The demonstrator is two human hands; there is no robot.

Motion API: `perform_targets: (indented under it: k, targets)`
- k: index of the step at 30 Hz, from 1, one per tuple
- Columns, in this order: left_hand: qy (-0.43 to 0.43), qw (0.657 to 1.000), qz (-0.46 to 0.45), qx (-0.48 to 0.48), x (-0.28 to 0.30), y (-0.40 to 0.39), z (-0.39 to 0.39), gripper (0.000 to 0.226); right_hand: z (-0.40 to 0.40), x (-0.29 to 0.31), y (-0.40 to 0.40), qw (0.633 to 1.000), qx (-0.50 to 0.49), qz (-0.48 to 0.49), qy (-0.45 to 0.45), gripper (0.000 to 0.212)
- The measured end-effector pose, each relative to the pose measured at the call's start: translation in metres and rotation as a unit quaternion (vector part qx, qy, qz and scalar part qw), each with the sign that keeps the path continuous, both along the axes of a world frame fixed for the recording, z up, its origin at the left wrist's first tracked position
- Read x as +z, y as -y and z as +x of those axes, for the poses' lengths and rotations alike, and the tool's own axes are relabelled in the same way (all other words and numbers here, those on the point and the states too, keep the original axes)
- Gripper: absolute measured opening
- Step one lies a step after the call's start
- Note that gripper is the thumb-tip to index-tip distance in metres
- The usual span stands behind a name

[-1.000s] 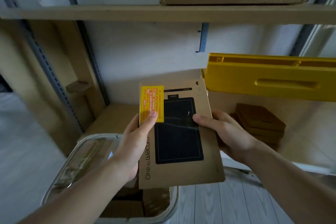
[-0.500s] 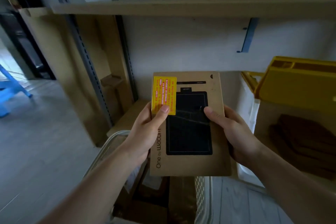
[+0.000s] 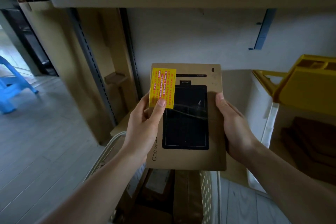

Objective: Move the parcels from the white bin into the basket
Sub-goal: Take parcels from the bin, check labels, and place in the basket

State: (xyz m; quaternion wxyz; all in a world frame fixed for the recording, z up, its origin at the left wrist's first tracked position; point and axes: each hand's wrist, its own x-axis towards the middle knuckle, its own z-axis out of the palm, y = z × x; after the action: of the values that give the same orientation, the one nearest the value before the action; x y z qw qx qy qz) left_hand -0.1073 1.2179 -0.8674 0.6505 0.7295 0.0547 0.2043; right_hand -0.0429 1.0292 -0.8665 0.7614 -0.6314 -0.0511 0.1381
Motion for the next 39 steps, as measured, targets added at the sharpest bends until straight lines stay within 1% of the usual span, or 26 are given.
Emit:
perform_targets:
  k: [2, 5, 8, 15, 20, 21, 23, 26, 28, 29, 31, 32, 34, 36, 39]
  targets:
    - [0.024, 0.999, 0.008, 0.027, 0.001, 0.0, 0.0, 0.054, 0.001, 0.002, -0.002, 1.0, -0.014, 0.002, -0.014, 0.049]
    - [0.052, 0.997, 0.015, 0.059, 0.0, -0.003, 0.004, 0.046, 0.003, 0.006, -0.002, 0.999, -0.015, 0.009, -0.036, 0.053]
    - [0.065, 0.995, 0.018, 0.076, -0.004, -0.005, 0.007, 0.042, 0.004, 0.005, -0.003, 0.999, -0.013, -0.022, -0.046, 0.049]
    - [0.066, 0.992, 0.028, 0.099, -0.019, -0.007, 0.009, 0.062, 0.004, -0.001, -0.007, 0.996, -0.018, -0.067, -0.059, 0.049]
    - [0.071, 0.985, 0.075, 0.136, -0.022, 0.002, 0.015, 0.058, 0.005, 0.0, -0.008, 0.993, -0.04, -0.086, -0.065, 0.049]
    - [0.067, 0.984, 0.077, 0.144, -0.024, 0.002, 0.017, 0.06, 0.005, 0.001, -0.008, 0.993, -0.042, -0.09, -0.063, 0.046]
    - [0.055, 0.982, 0.089, 0.155, -0.028, 0.002, 0.02, 0.07, 0.005, 0.002, -0.008, 0.993, -0.048, -0.093, -0.061, 0.041]
    - [0.031, 0.975, 0.136, 0.174, -0.031, 0.005, 0.021, 0.078, 0.006, 0.001, -0.006, 0.994, -0.047, -0.082, -0.056, 0.04]
    - [0.018, 0.977, 0.141, 0.16, -0.032, 0.008, 0.02, 0.093, 0.008, -0.002, -0.005, 0.997, -0.029, -0.043, -0.053, 0.035]
    - [0.015, 0.982, 0.128, 0.141, -0.033, 0.009, 0.019, 0.103, 0.009, -0.003, -0.005, 0.999, -0.009, -0.016, -0.049, 0.032]
    - [0.017, 0.989, 0.113, 0.099, -0.034, 0.011, 0.019, 0.117, 0.012, -0.007, -0.004, 0.997, 0.044, 0.041, -0.038, 0.035]
    - [0.009, 0.99, 0.115, 0.08, -0.035, 0.012, 0.02, 0.121, 0.012, -0.008, -0.004, 0.995, 0.074, 0.062, -0.028, 0.039]
    - [-0.014, 0.994, 0.099, 0.046, -0.037, 0.014, 0.022, 0.123, 0.013, -0.009, -0.005, 0.988, 0.13, 0.079, 0.006, 0.04]
    - [-0.012, 0.999, 0.049, 0.012, -0.04, 0.013, 0.024, 0.126, 0.013, -0.008, -0.006, 0.986, 0.149, 0.072, 0.035, 0.039]
    - [-0.014, 1.0, 0.024, -0.012, -0.043, 0.01, 0.026, 0.129, 0.014, -0.009, -0.008, 0.981, 0.168, 0.078, 0.052, 0.04]
